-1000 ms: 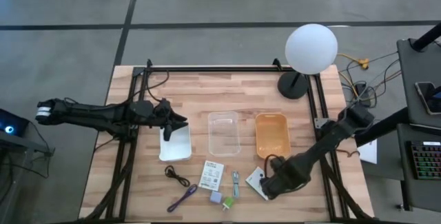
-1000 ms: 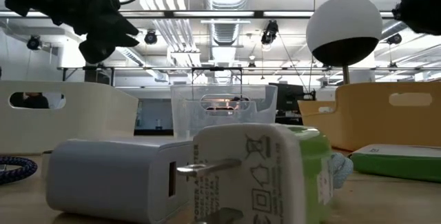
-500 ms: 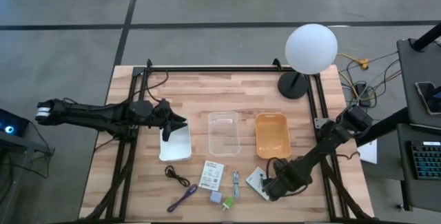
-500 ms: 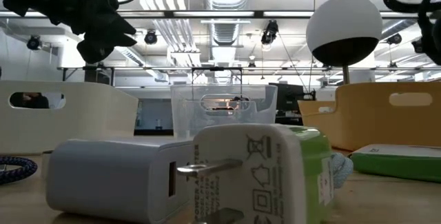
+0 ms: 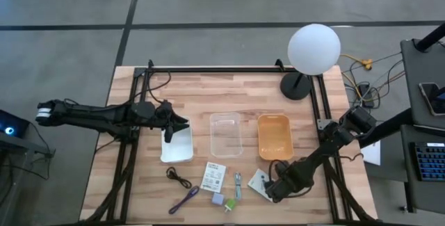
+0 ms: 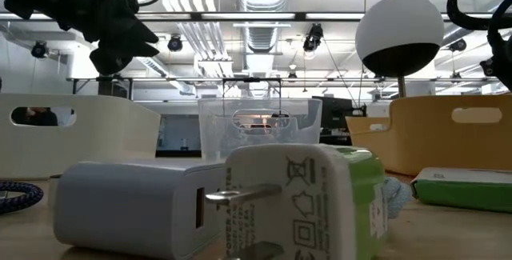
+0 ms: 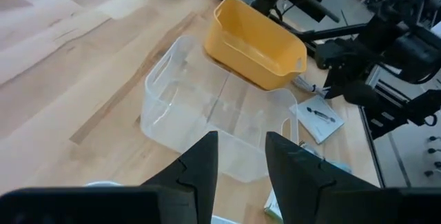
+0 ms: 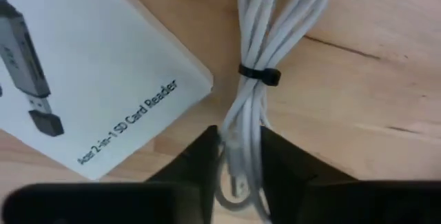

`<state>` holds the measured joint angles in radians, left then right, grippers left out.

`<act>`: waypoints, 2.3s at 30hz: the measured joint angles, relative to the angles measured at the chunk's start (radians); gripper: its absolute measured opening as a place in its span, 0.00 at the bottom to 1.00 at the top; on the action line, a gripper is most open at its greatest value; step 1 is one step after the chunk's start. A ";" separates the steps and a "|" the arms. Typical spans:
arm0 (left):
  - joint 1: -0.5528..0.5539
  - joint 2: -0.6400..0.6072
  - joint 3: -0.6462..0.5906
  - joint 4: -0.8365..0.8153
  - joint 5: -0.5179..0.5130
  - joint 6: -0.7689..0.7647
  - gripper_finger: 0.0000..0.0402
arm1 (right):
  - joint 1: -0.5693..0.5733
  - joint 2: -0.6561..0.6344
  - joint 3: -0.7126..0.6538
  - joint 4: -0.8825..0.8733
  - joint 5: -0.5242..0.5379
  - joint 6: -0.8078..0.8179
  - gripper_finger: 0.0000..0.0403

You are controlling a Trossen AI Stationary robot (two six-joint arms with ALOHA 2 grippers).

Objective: Pick and place items into bin
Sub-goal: Put the white charger cable into the white bin

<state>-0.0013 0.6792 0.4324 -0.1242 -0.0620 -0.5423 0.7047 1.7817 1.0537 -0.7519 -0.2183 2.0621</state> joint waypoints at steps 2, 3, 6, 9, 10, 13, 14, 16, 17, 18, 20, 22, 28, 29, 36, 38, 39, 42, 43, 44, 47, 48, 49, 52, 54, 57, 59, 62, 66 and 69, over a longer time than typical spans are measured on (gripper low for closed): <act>0.000 0.001 0.000 0.004 -0.002 0.000 0.27 | 0.002 0.000 0.000 -0.002 -0.001 0.000 0.11; 0.000 0.002 0.000 0.003 -0.003 0.000 0.27 | 0.005 -0.001 0.001 -0.006 0.000 -0.002 0.08; 0.000 0.001 0.000 0.005 -0.005 0.000 0.27 | 0.014 -0.008 0.036 -0.070 0.042 -0.032 0.04; 0.000 0.000 0.000 0.021 -0.006 -0.002 0.27 | 0.024 -0.038 0.092 -0.135 0.134 -0.150 0.04; 0.000 0.000 0.000 0.045 -0.006 -0.005 0.27 | 0.024 -0.049 0.115 -0.139 0.178 -0.208 0.04; 0.000 -0.001 0.000 0.117 -0.006 -0.028 0.27 | 0.008 -0.095 0.179 -0.183 0.281 -0.387 0.04; 0.001 -0.001 0.000 0.136 -0.004 -0.029 0.27 | -0.006 -0.112 0.199 -0.199 0.295 -0.442 0.04; 0.002 0.001 0.001 0.158 0.004 -0.042 0.27 | -0.041 -0.136 0.238 -0.245 0.307 -0.540 0.04; 0.005 0.006 0.005 0.158 0.008 -0.059 0.27 | -0.063 -0.147 0.254 -0.267 0.307 -0.592 0.04; 0.011 0.012 0.008 0.158 0.024 -0.074 0.27 | -0.087 -0.157 0.267 -0.274 0.307 -0.650 0.04; 0.025 0.033 0.014 0.163 0.066 -0.080 0.27 | -0.147 -0.178 0.293 -0.266 0.304 -0.768 0.04; 0.031 0.062 0.020 0.169 0.076 -0.064 0.27 | -0.219 -0.191 0.314 -0.265 0.300 -0.880 0.04; 0.035 0.173 0.094 0.168 0.077 0.005 0.35 | -0.440 -0.190 0.349 -0.173 0.300 -1.161 0.03; 0.035 0.189 0.112 0.170 0.076 0.006 0.38 | -0.469 -0.190 0.350 -0.139 0.300 -1.193 0.03; 0.038 0.305 0.224 0.173 0.097 0.025 0.57 | -0.590 -0.182 0.351 0.033 0.297 -1.334 0.03; 0.043 0.349 0.254 0.178 0.125 0.030 0.58 | -0.608 -0.166 0.349 0.077 0.297 -1.361 0.03; 0.048 0.373 0.266 0.204 0.144 0.029 0.58 | -0.615 -0.160 0.350 0.107 0.297 -1.367 0.03; 0.065 0.445 0.312 0.297 0.193 0.026 0.59 | -0.626 -0.140 0.355 0.123 0.297 -1.385 0.03; 0.071 0.461 0.331 0.301 0.198 0.025 0.59 | -0.626 -0.138 0.358 0.128 0.297 -1.386 0.03; 0.076 0.476 0.349 0.299 0.200 0.025 0.59 | -0.625 -0.138 0.358 0.129 0.298 -1.386 0.03; 0.090 0.512 0.383 0.295 0.199 0.024 0.59 | -0.623 -0.146 0.360 0.125 0.303 -1.376 0.03; 0.094 0.526 0.389 0.293 0.199 0.024 0.59 | -0.622 -0.148 0.360 0.119 0.307 -1.374 0.03; 0.098 0.537 0.392 0.301 0.197 0.024 0.59 | -0.622 -0.149 0.360 0.120 0.315 -1.373 0.03; 0.114 0.563 0.388 0.301 0.196 -0.018 0.59 | -0.623 -0.150 0.367 0.117 0.326 -1.365 0.03; 0.126 0.575 0.389 0.307 0.195 -0.048 0.59 | -0.622 -0.146 0.369 0.113 0.326 -1.365 0.03; 0.133 0.592 0.388 0.388 0.194 -0.055 0.59 | -0.622 -0.144 0.369 0.114 0.326 -1.366 0.03; 0.136 0.592 0.390 0.420 0.196 -0.054 0.59 | -0.622 -0.144 0.369 0.117 0.327 -1.365 0.03; 0.140 0.611 0.403 0.430 0.198 -0.053 0.59 | -0.622 -0.144 0.370 0.114 0.331 -1.368 0.03; 0.140 0.656 0.421 0.431 0.196 -0.024 0.58 | -0.622 -0.144 0.378 0.119 0.331 -1.381 0.03; 0.140 0.691 0.443 0.431 0.199 -0.019 0.53 | -0.623 -0.144 0.378 0.116 0.332 -1.381 0.03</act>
<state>0.1383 1.3705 0.8752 0.3065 0.1368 -0.5608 0.0814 1.6379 1.4314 -0.6362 0.1135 0.6807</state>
